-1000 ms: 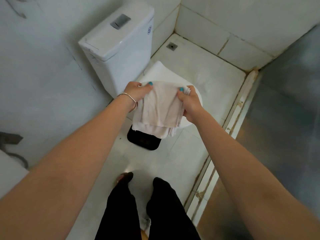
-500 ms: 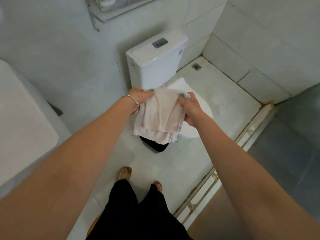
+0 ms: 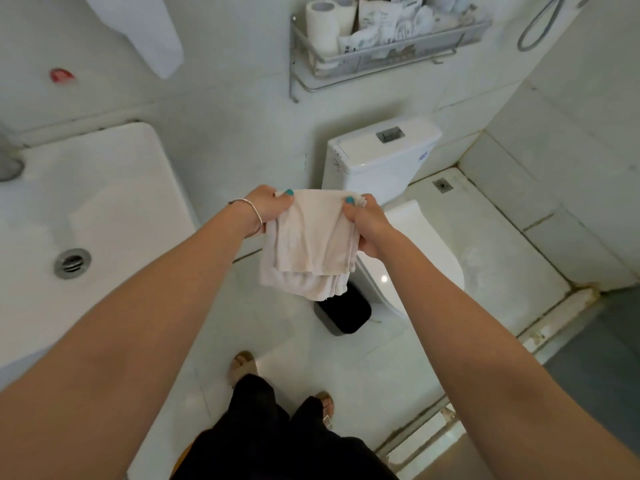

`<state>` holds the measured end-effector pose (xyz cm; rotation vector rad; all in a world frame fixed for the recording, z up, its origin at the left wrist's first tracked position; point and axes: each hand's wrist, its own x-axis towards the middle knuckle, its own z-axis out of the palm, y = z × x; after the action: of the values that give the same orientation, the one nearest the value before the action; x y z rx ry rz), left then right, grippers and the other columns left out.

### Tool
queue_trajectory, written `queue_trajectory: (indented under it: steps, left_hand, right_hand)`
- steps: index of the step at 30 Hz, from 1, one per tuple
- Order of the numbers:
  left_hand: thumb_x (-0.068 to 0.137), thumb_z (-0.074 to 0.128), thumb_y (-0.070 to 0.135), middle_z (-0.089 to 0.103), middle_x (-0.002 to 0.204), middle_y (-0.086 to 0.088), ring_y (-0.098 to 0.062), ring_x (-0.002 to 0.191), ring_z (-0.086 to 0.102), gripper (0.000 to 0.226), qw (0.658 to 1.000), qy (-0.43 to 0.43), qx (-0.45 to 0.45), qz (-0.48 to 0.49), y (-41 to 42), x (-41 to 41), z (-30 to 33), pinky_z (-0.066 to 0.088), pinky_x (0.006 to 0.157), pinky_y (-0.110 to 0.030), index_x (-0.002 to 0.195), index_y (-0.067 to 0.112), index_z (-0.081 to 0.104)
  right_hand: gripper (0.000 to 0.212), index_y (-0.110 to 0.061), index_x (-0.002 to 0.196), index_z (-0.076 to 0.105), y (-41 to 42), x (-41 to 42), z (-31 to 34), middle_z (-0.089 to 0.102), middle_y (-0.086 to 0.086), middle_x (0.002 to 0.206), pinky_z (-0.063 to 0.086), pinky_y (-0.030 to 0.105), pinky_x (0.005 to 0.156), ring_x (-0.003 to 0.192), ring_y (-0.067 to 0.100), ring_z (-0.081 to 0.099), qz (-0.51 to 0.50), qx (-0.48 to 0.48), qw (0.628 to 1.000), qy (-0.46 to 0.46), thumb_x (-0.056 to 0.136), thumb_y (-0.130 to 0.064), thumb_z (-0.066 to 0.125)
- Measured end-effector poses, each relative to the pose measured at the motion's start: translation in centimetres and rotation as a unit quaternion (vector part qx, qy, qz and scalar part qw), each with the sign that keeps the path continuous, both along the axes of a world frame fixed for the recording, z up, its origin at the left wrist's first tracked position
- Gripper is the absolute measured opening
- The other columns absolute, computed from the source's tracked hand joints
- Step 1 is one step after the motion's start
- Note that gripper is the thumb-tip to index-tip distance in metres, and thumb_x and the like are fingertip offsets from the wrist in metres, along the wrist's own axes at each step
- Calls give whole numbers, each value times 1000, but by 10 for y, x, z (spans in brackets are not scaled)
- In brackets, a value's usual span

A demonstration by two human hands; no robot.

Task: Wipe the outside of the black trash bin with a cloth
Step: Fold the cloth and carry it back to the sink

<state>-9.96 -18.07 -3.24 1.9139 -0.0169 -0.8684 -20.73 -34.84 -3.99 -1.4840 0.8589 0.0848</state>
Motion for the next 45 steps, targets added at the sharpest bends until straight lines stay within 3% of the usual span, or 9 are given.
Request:
queue_trajectory:
  steps: [4, 10, 14, 23, 27, 30, 34, 38, 45]
  left_hand:
    - [97, 49, 33, 58, 100, -11, -28, 89, 59, 22, 999, -40, 8, 13, 34, 15, 10, 52, 85, -44, 88, 14, 52]
    - [98, 45, 35, 52, 86, -4, -18, 69, 53, 16, 996, -75, 3, 44, 83, 31, 25, 48, 63, -27, 97, 20, 50]
    - [97, 44, 39, 53, 94, -7, -23, 79, 54, 18, 994, -88, 26, 54, 120, 40, 31, 52, 79, -44, 98, 23, 51]
    - [97, 41, 41, 52, 91, -4, -20, 74, 50, 29, 993, -85, 50, 67, 182, 69, 48, 44, 59, -25, 114, 20, 52]
    - [98, 43, 41, 57, 105, -8, -23, 90, 56, 32, 995, -52, 24, 77, 205, 87, 54, 51, 87, -41, 117, 17, 53]
    - [97, 43, 44, 57, 109, -10, -25, 95, 56, 30, 995, -33, 38, 85, 221, 96, 43, 49, 94, -43, 113, 20, 54]
    - [97, 42, 44, 54, 95, -11, -26, 81, 53, 26, 992, -44, 64, 104, 230, 107, 18, 50, 78, -38, 101, 20, 51]
    - [98, 44, 38, 56, 88, -9, -25, 71, 52, 26, 977, -139, 93, 130, 226, 123, -1, 42, 58, -27, 108, 16, 53]
    - [97, 46, 34, 56, 88, -5, -25, 78, 53, 24, 973, -170, 82, 135, 222, 156, -26, 37, 67, -27, 108, 12, 53]
  right_hand:
    - [17, -21, 114, 44, 25, 28, 14, 56, 9, 113, 51, 44, 80, 97, 27, 56, 38, -7, 999, -5, 99, -27, 49]
    - [27, -20, 124, 40, 61, 66, 33, 54, 11, 123, 52, 52, 89, 108, 32, 58, 93, -20, 995, -15, 99, -27, 49]
    - [29, -20, 124, 41, 89, 88, 42, 55, 12, 116, 49, 43, 78, 93, 27, 56, 144, -37, 989, -21, 98, -30, 50]
    - [18, -18, 116, 42, 131, 139, 64, 54, 9, 109, 49, 47, 93, 95, 24, 55, 245, -48, 968, -29, 100, -22, 48]
    - [25, -17, 124, 42, 145, 160, 70, 57, 7, 114, 55, 43, 86, 97, 23, 60, 280, 17, 960, -14, 101, -25, 48]
    - [26, -17, 125, 41, 158, 176, 64, 55, 10, 121, 54, 46, 89, 101, 24, 59, 301, 17, 953, -2, 101, -24, 49]
    - [27, -18, 124, 40, 174, 197, 46, 51, 12, 122, 50, 49, 95, 104, 27, 55, 316, -20, 948, 22, 100, -25, 49]
    - [19, -19, 116, 42, 182, 221, 28, 50, 7, 108, 46, 37, 73, 87, 20, 49, 300, -81, 950, 20, 99, -26, 48]
    - [19, -19, 114, 44, 185, 257, 3, 52, 5, 103, 46, 41, 77, 90, 22, 49, 261, -149, 954, 17, 98, -29, 49]
